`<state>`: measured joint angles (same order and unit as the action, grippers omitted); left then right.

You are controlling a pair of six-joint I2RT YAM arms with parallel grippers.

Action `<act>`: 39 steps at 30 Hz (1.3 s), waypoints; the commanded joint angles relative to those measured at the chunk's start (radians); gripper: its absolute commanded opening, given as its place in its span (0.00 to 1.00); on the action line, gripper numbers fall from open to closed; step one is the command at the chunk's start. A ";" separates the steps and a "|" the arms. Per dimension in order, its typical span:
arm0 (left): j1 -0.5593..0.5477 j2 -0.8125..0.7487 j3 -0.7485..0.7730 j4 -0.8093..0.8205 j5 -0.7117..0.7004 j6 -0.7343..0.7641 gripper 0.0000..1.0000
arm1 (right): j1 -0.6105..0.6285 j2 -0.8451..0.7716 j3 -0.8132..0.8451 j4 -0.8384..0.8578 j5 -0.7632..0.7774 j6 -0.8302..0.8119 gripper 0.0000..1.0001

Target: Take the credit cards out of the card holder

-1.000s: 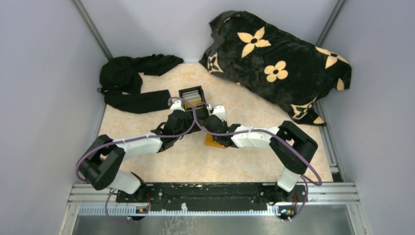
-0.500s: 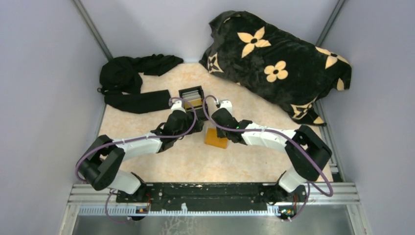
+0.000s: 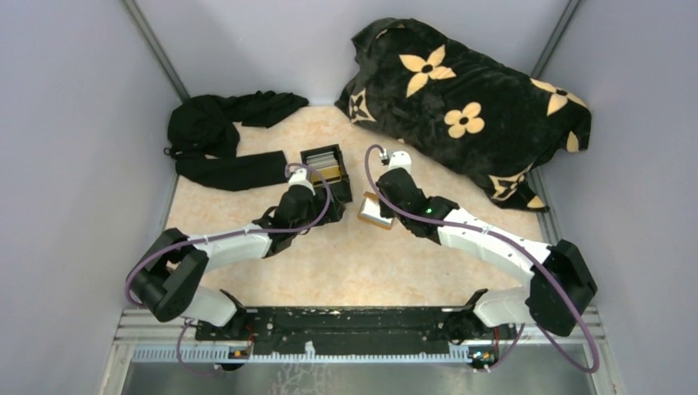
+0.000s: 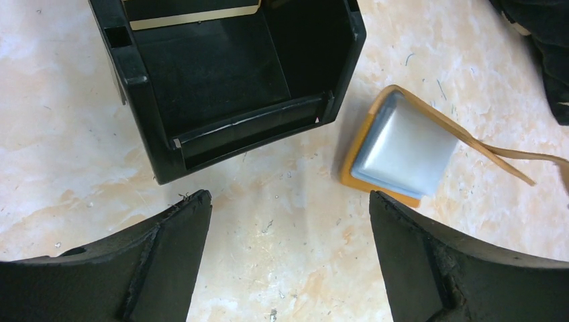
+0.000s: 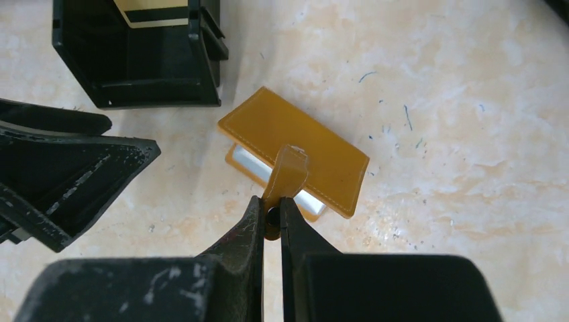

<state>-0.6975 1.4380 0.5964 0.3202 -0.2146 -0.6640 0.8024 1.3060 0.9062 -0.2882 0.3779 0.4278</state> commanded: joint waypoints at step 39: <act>0.006 0.053 0.011 0.062 0.073 0.058 0.95 | -0.220 0.439 0.412 0.067 -0.127 -0.200 0.69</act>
<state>-0.6975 1.4769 0.5957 0.3531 -0.1555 -0.6262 0.5816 1.7897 1.2663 -0.2527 0.2302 0.2680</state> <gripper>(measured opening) 0.947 0.686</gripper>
